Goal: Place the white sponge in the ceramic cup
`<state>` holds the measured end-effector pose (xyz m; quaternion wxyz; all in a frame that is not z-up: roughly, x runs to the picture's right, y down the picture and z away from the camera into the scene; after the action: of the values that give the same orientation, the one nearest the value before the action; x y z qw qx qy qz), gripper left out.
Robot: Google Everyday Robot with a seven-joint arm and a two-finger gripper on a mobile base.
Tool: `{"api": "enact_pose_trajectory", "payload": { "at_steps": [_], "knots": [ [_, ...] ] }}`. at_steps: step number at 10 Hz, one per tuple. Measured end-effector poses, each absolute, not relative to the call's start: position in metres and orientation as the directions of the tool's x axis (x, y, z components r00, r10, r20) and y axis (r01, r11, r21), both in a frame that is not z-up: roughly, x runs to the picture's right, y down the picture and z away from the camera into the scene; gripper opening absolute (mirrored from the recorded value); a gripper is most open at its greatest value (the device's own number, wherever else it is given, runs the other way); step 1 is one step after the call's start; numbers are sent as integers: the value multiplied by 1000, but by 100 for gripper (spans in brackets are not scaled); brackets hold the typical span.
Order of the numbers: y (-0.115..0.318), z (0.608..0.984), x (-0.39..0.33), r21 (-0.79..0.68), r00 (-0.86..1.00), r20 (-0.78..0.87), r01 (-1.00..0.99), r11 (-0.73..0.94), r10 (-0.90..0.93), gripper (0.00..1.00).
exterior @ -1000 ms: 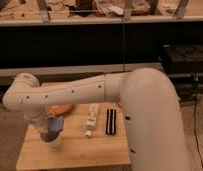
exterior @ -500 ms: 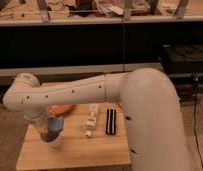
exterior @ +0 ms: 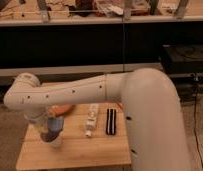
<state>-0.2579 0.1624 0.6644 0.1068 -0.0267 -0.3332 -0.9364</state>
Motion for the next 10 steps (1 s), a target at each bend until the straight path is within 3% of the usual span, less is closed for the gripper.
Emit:
{"api": "enact_pose_trajectory", "payload": {
  "at_steps": [5,6,10],
  "knots": [
    [168,662,-269,634,-984,96,175,-753,-149,75],
    [170,660,-274,638,-986,83,162,-753,-142,80],
    [174,661,-270,651,-986,80,163,-741,-147,80]
  ]
}}
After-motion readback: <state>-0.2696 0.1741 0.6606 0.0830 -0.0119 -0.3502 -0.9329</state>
